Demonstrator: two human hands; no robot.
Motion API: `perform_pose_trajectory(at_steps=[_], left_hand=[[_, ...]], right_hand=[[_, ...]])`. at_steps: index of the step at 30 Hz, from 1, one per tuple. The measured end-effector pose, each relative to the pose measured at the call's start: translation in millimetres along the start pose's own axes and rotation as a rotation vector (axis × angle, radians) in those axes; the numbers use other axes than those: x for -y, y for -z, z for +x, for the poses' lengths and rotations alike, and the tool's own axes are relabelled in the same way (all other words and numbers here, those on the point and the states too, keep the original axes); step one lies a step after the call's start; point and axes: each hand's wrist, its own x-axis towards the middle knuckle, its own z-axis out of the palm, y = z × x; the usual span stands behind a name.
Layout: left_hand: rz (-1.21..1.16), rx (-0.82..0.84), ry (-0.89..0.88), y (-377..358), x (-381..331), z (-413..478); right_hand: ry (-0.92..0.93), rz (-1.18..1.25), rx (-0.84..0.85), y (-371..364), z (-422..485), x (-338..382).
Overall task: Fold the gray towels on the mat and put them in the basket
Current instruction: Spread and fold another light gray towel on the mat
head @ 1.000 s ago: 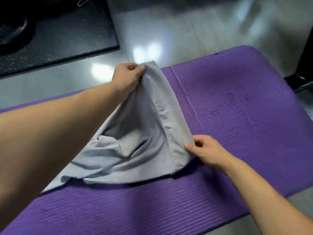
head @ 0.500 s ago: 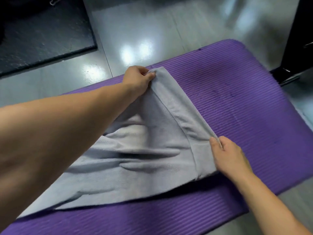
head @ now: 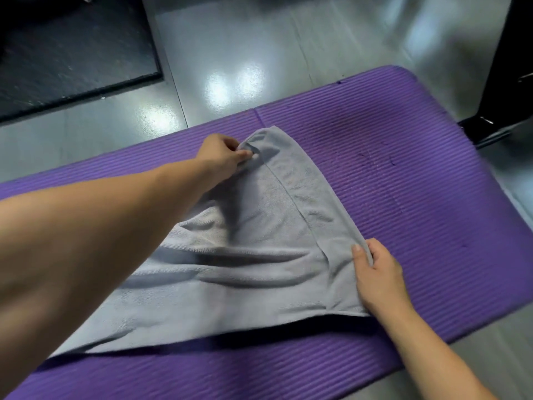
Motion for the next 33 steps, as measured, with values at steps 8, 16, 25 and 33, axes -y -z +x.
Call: perform_pose_trajectory(at_steps=[8, 16, 25, 33], left_hand=[[0.166, 0.083, -0.074, 8.7, -6.8, 2.3], [0.231, 0.279, -0.057, 75.5, 61.8, -24.1], [-0.299, 0.481, 0.076, 109.4, 80.6, -33.2], [-0.160, 0.615, 0.224, 169.4, 108.1, -46.5]], right_hand=[[-0.038, -0.414, -0.111, 10.2, 3.3, 4.2], [0.663, -0.281, 0.086, -57.7, 26.0, 78.6], [0.588, -0.482, 0.209, -114.4, 98.1, 173.9], [0.524, -0.549, 0.142, -126.6, 104.6, 184.6]])
